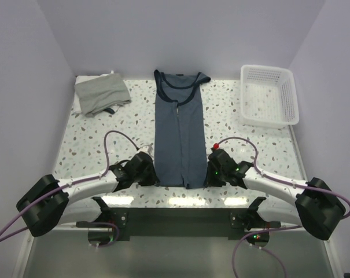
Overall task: Fold and stack the tank tops
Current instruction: Fold the tank top
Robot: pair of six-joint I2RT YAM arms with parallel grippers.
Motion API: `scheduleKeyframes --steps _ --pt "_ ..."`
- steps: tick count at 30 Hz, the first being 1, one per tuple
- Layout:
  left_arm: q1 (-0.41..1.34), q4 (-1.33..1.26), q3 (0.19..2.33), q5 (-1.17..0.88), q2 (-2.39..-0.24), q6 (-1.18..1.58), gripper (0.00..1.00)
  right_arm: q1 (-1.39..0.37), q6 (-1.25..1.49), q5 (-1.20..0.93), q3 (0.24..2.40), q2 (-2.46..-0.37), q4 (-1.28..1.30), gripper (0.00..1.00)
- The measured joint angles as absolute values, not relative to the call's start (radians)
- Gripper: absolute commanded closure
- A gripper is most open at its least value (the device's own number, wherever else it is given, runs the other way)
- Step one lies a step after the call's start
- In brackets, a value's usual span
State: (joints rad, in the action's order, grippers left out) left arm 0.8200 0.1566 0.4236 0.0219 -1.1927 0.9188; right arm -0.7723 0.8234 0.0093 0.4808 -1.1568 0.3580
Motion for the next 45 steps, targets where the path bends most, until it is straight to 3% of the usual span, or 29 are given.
scheduleKeyframes --steps 3,6,13,20,31,45 --pt "0.821 0.172 0.412 0.027 -1.176 0.928 1.0 -0.772 0.826 0.012 0.477 -1.16 0.359 0.95" --pt "0.822 0.192 0.398 0.026 -1.145 0.938 1.0 -0.772 0.828 0.023 0.477 -1.155 0.369 1.0" --pt "0.881 0.241 0.348 0.015 -1.05 1.006 1.0 -0.804 0.846 0.062 0.477 -1.016 0.458 1.0" --pt "0.984 0.392 0.343 0.027 -0.957 1.1 1.0 -0.979 0.923 0.116 0.485 -0.918 0.528 1.0" --pt "0.947 0.553 0.567 0.098 -1.024 1.069 1.0 -1.023 0.926 0.263 0.706 -1.094 0.589 1.0" --pt "0.685 0.417 0.861 0.116 -1.291 0.862 1.0 -0.795 0.697 0.274 1.016 -1.433 0.498 1.0"
